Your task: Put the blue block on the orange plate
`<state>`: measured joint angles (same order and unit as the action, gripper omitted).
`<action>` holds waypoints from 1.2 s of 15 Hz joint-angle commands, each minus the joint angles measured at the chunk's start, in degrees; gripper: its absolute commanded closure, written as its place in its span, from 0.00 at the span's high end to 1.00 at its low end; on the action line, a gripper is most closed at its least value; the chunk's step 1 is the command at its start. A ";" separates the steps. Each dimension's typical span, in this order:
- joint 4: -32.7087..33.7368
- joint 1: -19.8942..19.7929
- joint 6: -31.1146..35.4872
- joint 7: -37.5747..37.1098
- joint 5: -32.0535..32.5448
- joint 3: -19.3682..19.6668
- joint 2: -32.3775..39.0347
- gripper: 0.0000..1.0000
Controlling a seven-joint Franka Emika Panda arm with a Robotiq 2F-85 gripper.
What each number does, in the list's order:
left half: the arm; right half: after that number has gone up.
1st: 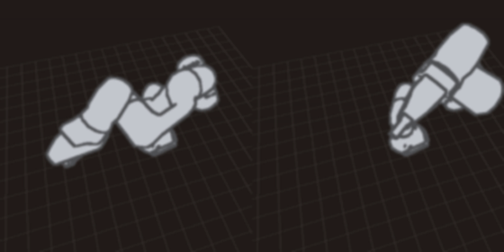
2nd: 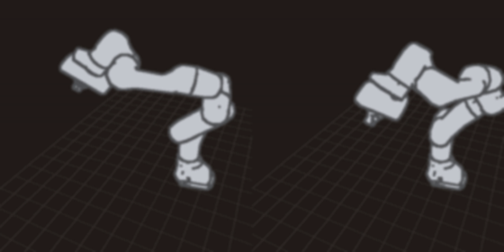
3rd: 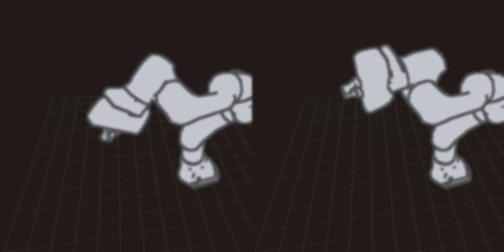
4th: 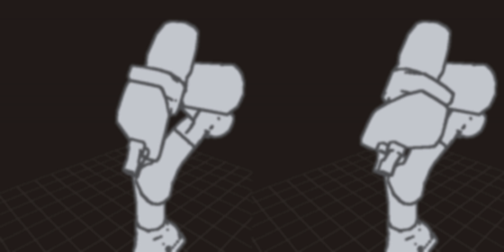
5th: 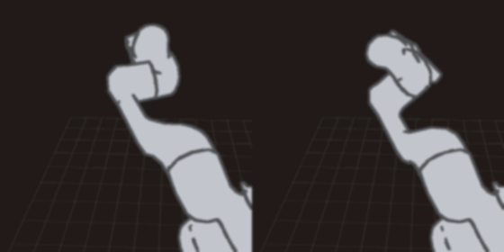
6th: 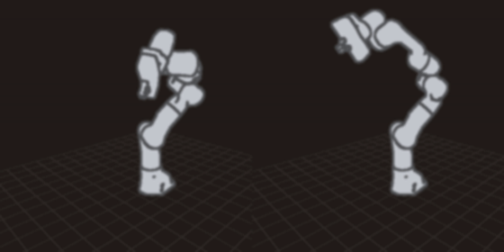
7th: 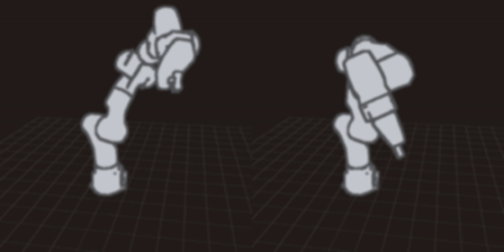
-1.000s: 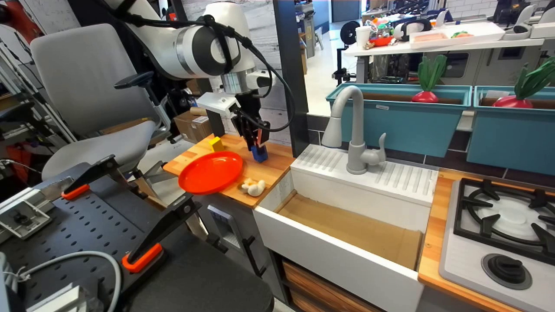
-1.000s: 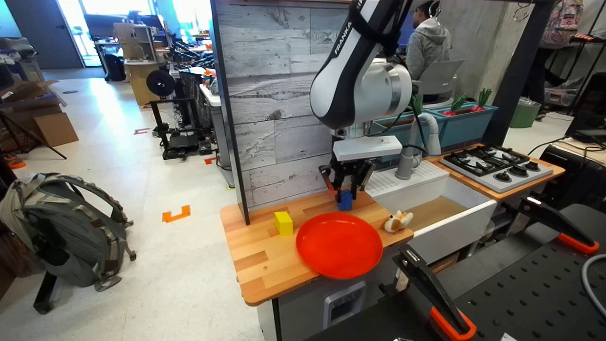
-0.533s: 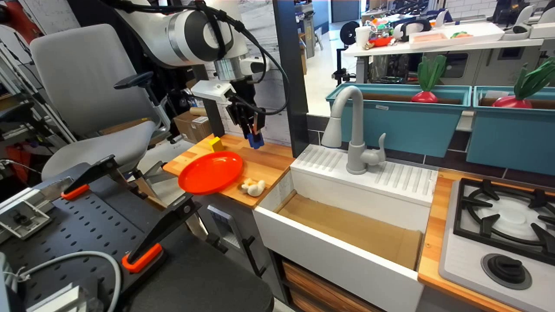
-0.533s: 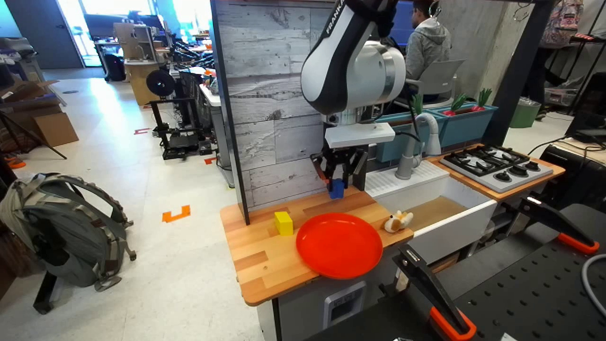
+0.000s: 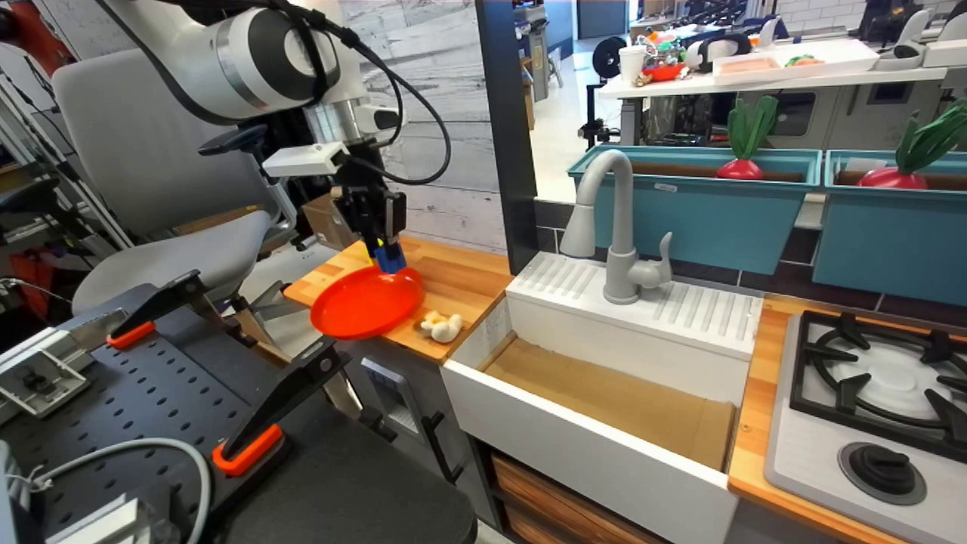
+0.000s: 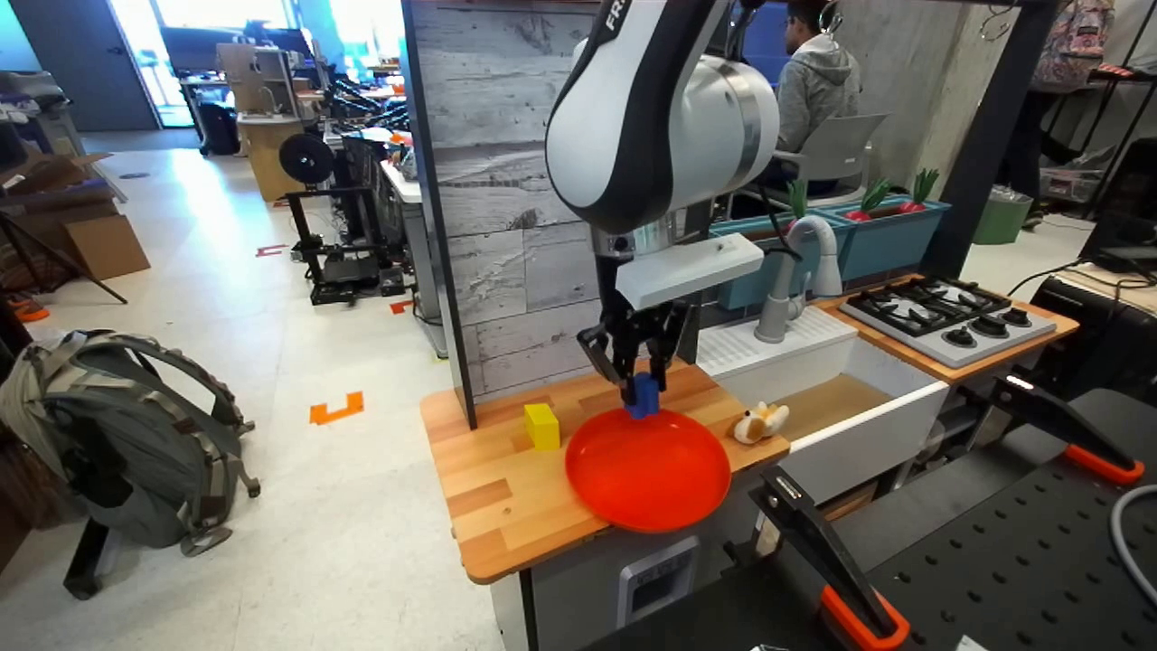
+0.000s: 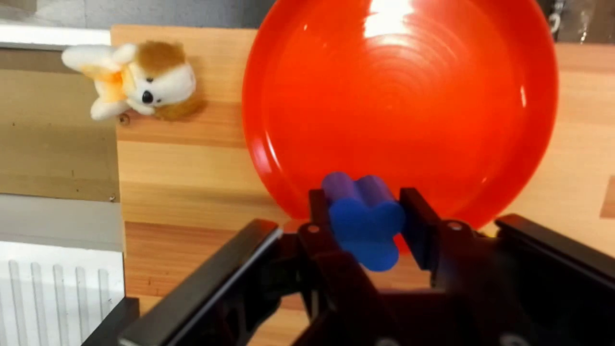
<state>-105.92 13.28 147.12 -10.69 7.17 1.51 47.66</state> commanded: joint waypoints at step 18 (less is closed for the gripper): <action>0.60 1.57 -5.49 2.36 3.73 0.16 3.57 0.16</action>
<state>-107.21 15.31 141.56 -9.07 10.31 1.81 49.90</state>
